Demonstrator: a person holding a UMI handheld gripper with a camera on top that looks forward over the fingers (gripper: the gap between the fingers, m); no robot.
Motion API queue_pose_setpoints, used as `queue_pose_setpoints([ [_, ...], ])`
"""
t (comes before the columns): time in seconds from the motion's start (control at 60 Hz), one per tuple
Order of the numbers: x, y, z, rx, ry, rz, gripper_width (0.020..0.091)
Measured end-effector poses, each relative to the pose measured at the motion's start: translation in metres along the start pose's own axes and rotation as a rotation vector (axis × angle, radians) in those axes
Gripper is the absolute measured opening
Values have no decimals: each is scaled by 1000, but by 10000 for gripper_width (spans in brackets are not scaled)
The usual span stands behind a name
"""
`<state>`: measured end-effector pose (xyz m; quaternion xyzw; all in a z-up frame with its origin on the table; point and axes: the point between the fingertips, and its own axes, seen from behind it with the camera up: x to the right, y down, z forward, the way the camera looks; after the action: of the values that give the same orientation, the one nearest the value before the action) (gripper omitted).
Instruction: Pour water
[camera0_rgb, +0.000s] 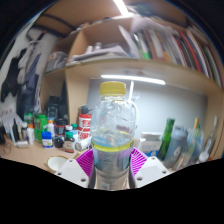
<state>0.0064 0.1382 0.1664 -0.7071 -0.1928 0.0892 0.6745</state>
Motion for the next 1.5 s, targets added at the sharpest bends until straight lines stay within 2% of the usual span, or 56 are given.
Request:
queue_pose_setpoints([
  [0.1,24,36,5,-75,36,141,459],
  [0.117,12,58,7,-46,53,162,459],
  [0.133,25,50,9,-72,39,147,458],
  [0.2,27,72,13,-87,46,160,458],
  [0.317,33,89,18,-87,64,188,465],
  [0.633,49,85,18,21,107,118,512],
  [0.783,47,85,19,25,102,95,591],
  [0.817,44,93,19,-18,88,87,636],
  [0.9,33,121,18,-166,31,114,832],
  [0.917,31,124,16,-186,21,128,854],
  [0.967,27,126,10,-200,1,179,840],
  [1.167,39,113,-53,-194,49,140,840],
  [1.5,30,47,-237,-105,46,129,845],
])
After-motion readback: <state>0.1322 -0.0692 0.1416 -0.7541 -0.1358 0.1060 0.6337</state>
